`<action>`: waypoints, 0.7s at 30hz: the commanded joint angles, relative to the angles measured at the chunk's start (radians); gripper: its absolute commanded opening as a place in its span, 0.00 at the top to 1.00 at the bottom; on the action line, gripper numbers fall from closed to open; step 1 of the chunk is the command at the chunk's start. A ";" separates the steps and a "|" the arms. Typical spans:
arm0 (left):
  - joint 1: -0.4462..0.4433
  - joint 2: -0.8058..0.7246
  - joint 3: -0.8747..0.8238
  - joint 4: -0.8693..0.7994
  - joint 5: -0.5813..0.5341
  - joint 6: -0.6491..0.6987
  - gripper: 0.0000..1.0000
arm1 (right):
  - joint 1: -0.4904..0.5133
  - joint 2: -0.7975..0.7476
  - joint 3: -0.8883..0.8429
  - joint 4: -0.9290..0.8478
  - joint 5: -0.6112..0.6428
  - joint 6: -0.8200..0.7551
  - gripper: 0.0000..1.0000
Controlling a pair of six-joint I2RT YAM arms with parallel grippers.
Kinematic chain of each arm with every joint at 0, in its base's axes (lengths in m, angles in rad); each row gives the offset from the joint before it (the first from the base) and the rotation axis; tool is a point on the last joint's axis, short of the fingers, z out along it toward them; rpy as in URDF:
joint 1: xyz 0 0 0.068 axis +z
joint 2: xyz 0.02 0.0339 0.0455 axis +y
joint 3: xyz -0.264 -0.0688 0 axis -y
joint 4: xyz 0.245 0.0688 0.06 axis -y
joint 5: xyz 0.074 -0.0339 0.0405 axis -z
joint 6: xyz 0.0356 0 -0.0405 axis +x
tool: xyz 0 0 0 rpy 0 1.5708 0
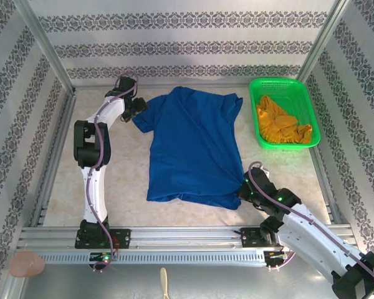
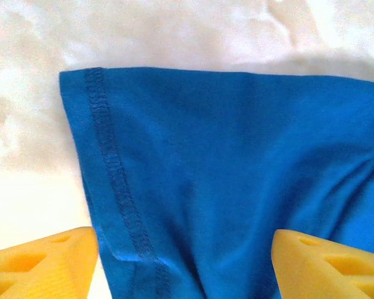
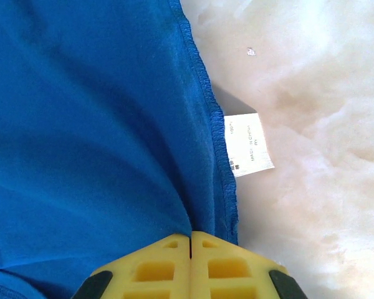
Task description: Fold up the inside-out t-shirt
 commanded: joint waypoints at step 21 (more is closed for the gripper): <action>0.131 0.302 0.628 -0.338 -0.114 0.071 1.00 | -0.022 -0.001 -0.012 -0.028 0.024 0.020 1.00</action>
